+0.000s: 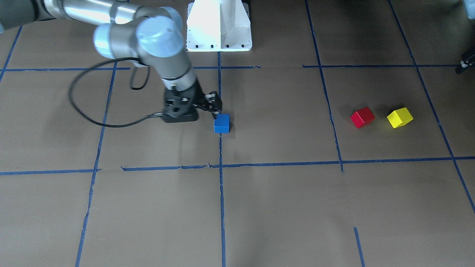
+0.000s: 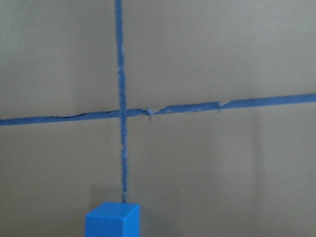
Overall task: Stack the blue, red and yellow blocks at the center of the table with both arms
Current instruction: 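Raise the right gripper away while the left gripper grasps the red cube, then carry the red cube with the left gripper above the blue cube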
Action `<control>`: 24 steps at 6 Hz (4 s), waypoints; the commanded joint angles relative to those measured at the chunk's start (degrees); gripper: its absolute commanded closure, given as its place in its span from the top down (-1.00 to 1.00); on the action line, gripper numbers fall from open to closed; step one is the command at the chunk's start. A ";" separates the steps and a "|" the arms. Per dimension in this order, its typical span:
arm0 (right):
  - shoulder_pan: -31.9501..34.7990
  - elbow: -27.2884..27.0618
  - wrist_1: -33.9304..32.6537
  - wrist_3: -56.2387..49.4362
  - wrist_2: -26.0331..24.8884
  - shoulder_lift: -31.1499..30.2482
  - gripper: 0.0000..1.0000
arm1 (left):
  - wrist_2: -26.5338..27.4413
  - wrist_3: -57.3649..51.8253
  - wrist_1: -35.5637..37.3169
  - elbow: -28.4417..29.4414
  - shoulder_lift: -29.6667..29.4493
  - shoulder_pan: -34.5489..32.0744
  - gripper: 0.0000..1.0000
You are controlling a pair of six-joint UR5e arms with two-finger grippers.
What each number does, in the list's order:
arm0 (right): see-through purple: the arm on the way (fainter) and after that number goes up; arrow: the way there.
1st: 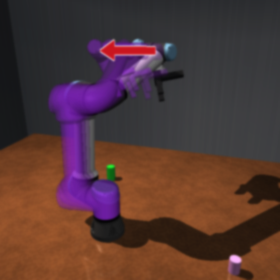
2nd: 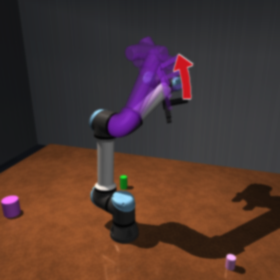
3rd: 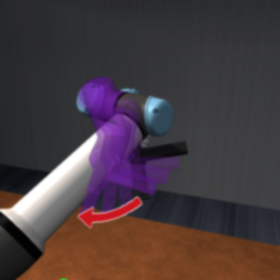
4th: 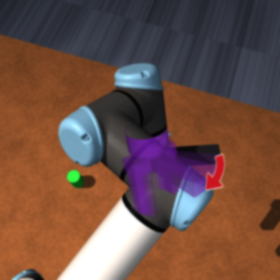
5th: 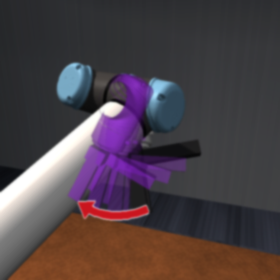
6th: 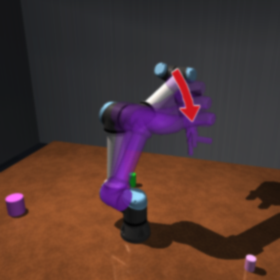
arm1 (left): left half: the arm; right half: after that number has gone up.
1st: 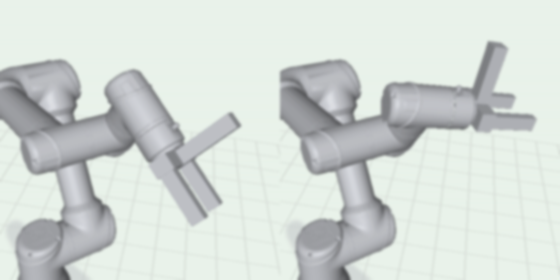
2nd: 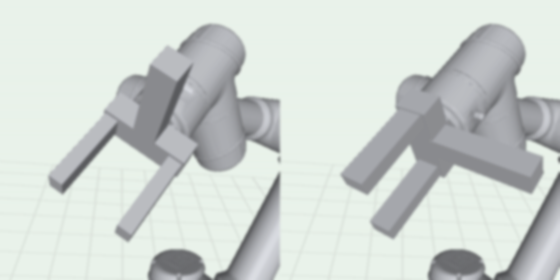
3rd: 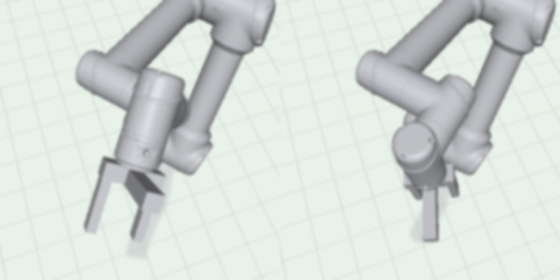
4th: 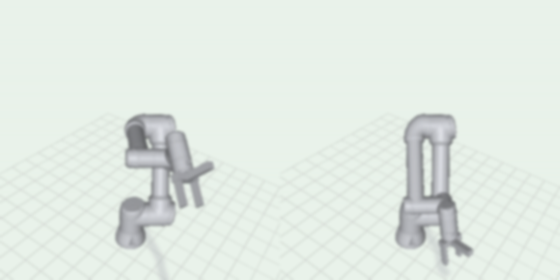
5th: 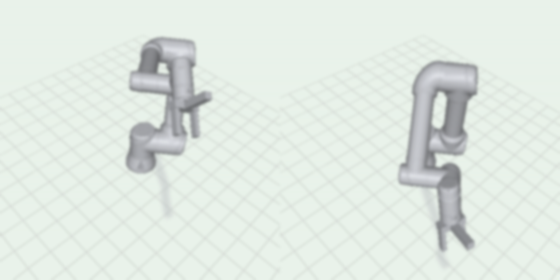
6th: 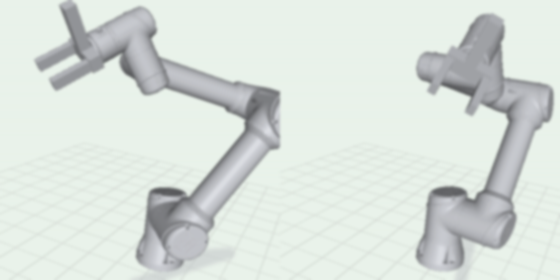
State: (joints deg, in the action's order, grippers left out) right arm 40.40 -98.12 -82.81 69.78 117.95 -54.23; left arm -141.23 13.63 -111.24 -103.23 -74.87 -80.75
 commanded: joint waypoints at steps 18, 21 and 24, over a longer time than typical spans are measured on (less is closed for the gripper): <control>23.83 -6.21 0.37 -31.64 14.68 -23.90 1.00 | 24.25 59.58 0.98 1.72 -32.95 36.52 -1.00; 25.60 -6.12 0.37 -35.23 14.76 -27.24 1.00 | 26.70 57.21 17.37 12.04 -62.88 47.00 -1.00; 25.69 -5.94 0.55 -35.24 17.49 -28.48 1.00 | 30.57 56.15 20.10 20.07 -67.60 49.46 -1.00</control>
State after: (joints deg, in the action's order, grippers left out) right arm 66.07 -104.20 -82.28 34.57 135.15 -82.58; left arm -111.69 70.05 -91.46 -84.80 -142.05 -32.08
